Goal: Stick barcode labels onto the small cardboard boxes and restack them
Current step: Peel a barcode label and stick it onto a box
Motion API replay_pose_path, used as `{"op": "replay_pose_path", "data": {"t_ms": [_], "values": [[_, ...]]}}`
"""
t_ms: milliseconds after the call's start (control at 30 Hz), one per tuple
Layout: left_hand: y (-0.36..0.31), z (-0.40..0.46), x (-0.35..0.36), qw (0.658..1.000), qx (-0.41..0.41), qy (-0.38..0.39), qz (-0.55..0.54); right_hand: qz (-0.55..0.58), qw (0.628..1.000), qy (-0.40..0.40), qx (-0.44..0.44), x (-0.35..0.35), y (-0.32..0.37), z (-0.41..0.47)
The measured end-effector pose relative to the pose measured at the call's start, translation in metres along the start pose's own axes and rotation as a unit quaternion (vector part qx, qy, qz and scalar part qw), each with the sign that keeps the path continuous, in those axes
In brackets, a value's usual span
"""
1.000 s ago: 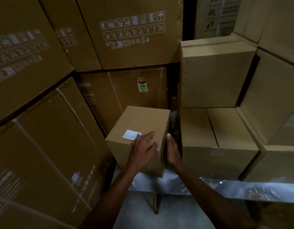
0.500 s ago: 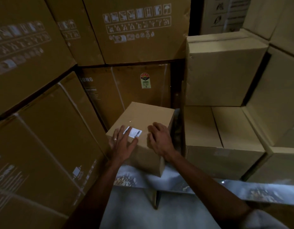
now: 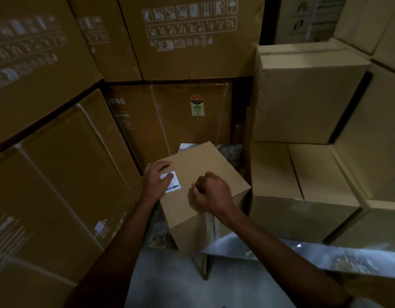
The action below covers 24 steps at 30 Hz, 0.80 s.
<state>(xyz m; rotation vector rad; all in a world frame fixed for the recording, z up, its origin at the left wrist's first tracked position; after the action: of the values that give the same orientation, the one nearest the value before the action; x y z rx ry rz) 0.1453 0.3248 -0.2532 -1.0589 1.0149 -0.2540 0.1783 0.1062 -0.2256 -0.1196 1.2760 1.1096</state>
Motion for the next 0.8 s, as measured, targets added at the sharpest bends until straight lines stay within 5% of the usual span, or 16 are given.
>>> {"op": "replay_pose_path", "data": {"t_ms": [267,500,800], "values": [[0.002,-0.025,0.01,0.998,-0.053,-0.003,0.03,0.032,0.997,0.064,0.017,0.013,-0.005,0.027],[-0.003,-0.036,0.0,0.997,-0.007,-0.068,-0.024,0.065,0.995,0.082,-0.009,0.053,0.019,0.079],[0.03,0.013,-0.011,0.992,-0.103,-0.018,-0.067,0.041,0.996,0.074,-0.02,0.067,0.025,0.113]]}}
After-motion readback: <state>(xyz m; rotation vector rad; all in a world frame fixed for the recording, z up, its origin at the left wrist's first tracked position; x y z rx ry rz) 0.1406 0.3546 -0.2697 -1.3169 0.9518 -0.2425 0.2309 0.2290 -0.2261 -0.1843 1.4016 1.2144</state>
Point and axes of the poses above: each hand's wrist, its own z-axis towards the middle knuckle, its own x-axis out of the palm, y = z × x, the point moved 9 cm from there along z, towards the middle knuckle, and after that the axes turned 10 degrees about -x, right-handed, at the moved point
